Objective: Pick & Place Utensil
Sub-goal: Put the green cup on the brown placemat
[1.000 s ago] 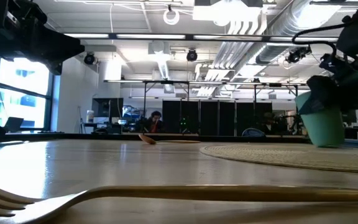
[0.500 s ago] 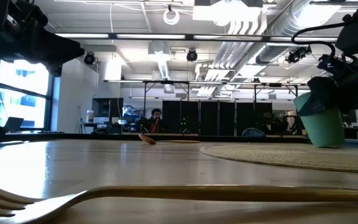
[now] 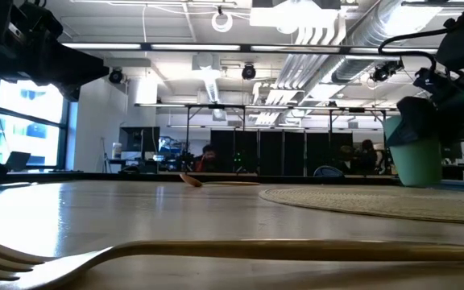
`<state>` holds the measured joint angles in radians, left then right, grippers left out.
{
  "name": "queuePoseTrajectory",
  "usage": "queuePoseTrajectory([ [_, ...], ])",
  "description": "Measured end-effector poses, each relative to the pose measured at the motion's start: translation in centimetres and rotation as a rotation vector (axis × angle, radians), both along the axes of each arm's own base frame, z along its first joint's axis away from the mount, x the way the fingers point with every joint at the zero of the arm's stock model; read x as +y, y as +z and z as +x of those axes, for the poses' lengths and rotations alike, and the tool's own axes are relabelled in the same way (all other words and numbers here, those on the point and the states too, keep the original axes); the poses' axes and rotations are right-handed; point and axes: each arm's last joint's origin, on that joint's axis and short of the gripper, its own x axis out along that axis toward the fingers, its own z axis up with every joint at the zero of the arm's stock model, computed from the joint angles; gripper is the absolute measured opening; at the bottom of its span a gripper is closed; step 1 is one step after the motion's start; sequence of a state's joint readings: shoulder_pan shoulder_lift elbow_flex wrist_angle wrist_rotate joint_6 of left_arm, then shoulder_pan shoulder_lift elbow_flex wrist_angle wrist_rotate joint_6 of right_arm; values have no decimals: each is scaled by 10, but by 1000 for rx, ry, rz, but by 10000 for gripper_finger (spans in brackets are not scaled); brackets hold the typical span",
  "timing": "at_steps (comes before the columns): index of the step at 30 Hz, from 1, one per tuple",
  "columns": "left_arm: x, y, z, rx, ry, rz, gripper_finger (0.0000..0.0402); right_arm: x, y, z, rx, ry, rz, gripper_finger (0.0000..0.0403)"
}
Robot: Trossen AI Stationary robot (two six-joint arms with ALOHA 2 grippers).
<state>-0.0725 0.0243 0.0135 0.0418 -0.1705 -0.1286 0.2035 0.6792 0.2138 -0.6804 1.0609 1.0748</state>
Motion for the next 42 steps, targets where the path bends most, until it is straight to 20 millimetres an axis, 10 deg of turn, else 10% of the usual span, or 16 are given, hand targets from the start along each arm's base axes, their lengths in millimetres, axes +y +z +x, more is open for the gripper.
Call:
queuePoseTrajectory([
  [42, 0, 0, 0, 0, -2, 0, 101, 1, -9, -3, 82, 52, 299, 379],
])
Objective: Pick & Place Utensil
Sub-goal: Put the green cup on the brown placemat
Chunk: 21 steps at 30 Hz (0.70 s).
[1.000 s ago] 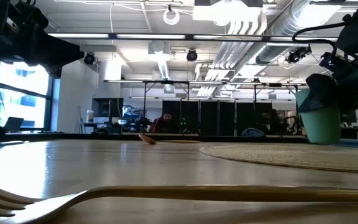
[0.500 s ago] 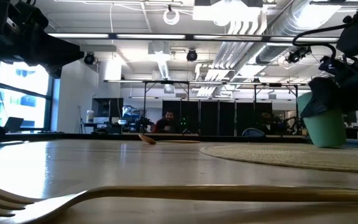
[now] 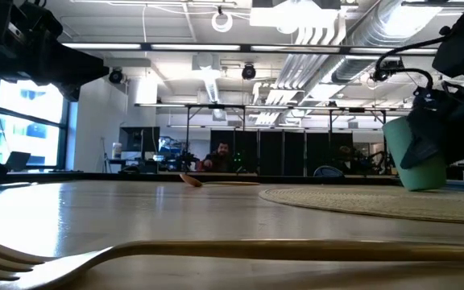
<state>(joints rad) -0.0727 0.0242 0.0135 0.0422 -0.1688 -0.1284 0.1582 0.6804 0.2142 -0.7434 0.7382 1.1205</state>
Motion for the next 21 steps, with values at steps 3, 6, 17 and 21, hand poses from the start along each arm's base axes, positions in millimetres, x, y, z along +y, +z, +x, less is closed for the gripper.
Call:
queuePoseTrajectory([
  [3, 0, 0, 0, 0, 0, 0, 101, 0, -2, -2, 27, 3, 52, 372],
  [6, 0, 0, 0, 0, 0, 0, 101, 0, 0, -1, 34, 5, 94, 365],
  [17, 0, 0, 0, 0, 1, 0, 101, 1, 25, 2, 40, -14, 216, 346],
  [21, 0, 0, 0, 0, 1, 0, 101, 2, 32, 4, 24, -16, 261, 345],
])
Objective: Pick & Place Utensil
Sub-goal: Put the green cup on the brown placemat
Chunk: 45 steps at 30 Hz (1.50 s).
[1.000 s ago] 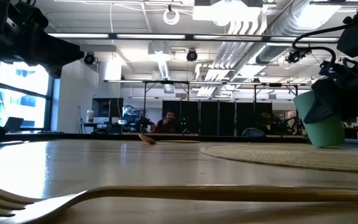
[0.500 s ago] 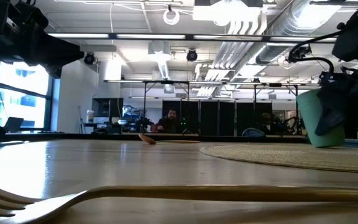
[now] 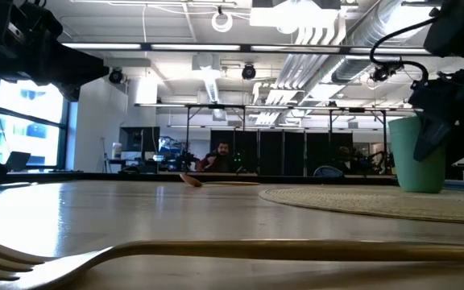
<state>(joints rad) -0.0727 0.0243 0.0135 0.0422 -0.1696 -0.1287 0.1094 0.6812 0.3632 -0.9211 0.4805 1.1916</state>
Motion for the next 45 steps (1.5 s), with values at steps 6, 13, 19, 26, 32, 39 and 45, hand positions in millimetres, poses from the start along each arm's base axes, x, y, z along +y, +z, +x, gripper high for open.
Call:
queuePoseTrajectory([
  [6, 0, 0, 0, 0, 0, 0, 101, 1, 12, 1, -3, 16, 41, 345],
  [13, 0, 0, 0, 0, 0, 0, 101, -2, 18, 3, 5, 22, 65, 345],
  [19, 0, 0, 0, 0, 0, 0, 101, -6, 20, 3, 19, 43, 115, 345],
  [26, 0, 0, 0, 0, 0, 0, 101, -10, 30, 7, -18, 78, 215, 345],
  [32, 0, 0, 0, 0, 0, 0, 101, -13, 37, 8, -46, 84, 280, 345],
  [39, 0, 0, 0, 0, 0, 0, 101, -14, 59, 12, -67, 51, 348, 345],
  [45, 0, 0, 0, 0, 0, 0, 101, -13, 96, 10, 19, -1, 403, 345],
])
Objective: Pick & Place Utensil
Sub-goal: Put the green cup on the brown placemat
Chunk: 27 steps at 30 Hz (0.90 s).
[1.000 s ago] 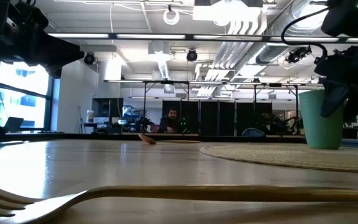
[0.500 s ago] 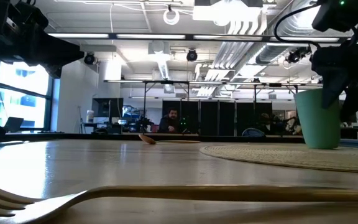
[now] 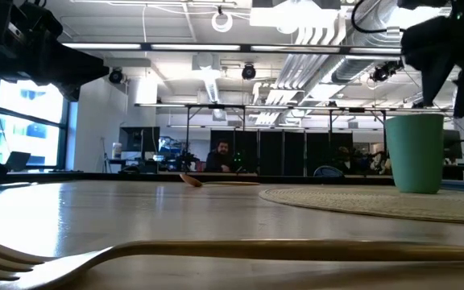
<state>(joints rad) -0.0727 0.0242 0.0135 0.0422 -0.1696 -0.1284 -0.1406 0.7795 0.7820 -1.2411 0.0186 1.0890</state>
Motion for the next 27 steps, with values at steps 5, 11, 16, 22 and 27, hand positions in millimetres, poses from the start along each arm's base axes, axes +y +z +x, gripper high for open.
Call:
queuePoseTrajectory([
  [5, 0, 0, 0, 0, 0, 0, 101, -2, 27, 1, 58, -25, -44, 345],
  [11, 0, 0, 0, 2, 0, 0, 101, -7, 27, 27, 20, 32, -138, 345],
  [16, 0, -1, 0, 9, 0, 1, 101, -10, 14, 51, 64, 85, -147, 345],
  [22, 0, -1, 0, 14, 0, 1, 101, -11, -4, 69, 176, 107, -88, 329],
  [27, 0, -1, 0, 14, 0, 1, 101, -13, -14, 78, 242, 100, -86, 292],
])
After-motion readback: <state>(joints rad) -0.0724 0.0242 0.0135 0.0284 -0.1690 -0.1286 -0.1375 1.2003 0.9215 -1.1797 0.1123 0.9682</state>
